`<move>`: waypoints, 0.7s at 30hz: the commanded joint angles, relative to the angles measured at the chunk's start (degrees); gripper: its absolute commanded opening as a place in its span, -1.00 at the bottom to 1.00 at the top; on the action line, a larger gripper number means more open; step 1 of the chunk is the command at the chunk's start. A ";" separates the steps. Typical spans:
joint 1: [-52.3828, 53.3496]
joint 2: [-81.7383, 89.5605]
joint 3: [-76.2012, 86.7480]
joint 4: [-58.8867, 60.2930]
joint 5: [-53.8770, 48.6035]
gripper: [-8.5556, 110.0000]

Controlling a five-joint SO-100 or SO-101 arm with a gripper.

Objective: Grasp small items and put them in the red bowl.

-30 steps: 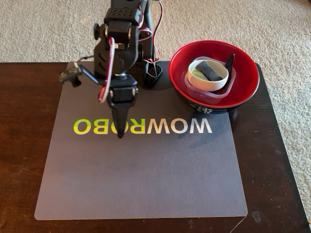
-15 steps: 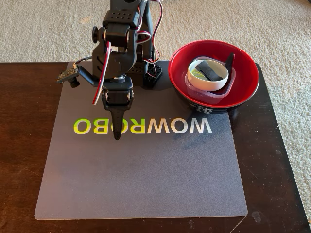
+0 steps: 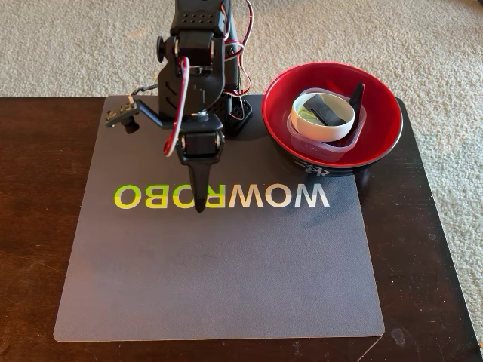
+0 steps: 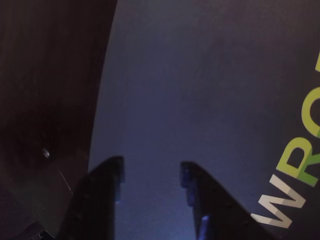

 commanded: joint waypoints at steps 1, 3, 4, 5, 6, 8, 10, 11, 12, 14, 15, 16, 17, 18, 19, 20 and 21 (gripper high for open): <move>-1.49 2.02 -0.26 -0.53 0.35 -0.59; -1.67 1.93 -0.26 -0.53 0.35 -0.59; -1.67 1.76 -0.18 -0.53 0.35 -0.59; -1.76 1.49 -0.09 -0.53 0.35 -0.59; -1.93 1.14 -0.09 -0.53 0.44 -0.59; -2.02 0.88 -0.09 -0.62 0.44 -0.59; -2.20 1.05 -0.09 -0.62 0.53 -0.59; -2.20 1.23 -0.09 -0.62 0.53 -0.59; -2.20 1.41 -0.09 -0.62 0.70 -0.59; -2.11 1.49 -0.09 -0.79 0.79 -0.59; -2.11 1.49 -0.09 -0.79 0.97 -0.59; -2.11 1.41 -0.09 -0.79 0.97 -0.59; -2.02 1.41 -0.09 -0.79 0.97 -0.59; -2.02 1.41 -0.09 -0.79 0.97 -0.59; -2.02 1.49 -0.09 -0.79 1.05 -0.59; -2.02 1.67 -0.09 -0.79 1.05 -0.59; -2.02 1.67 -0.09 -0.79 1.05 -0.59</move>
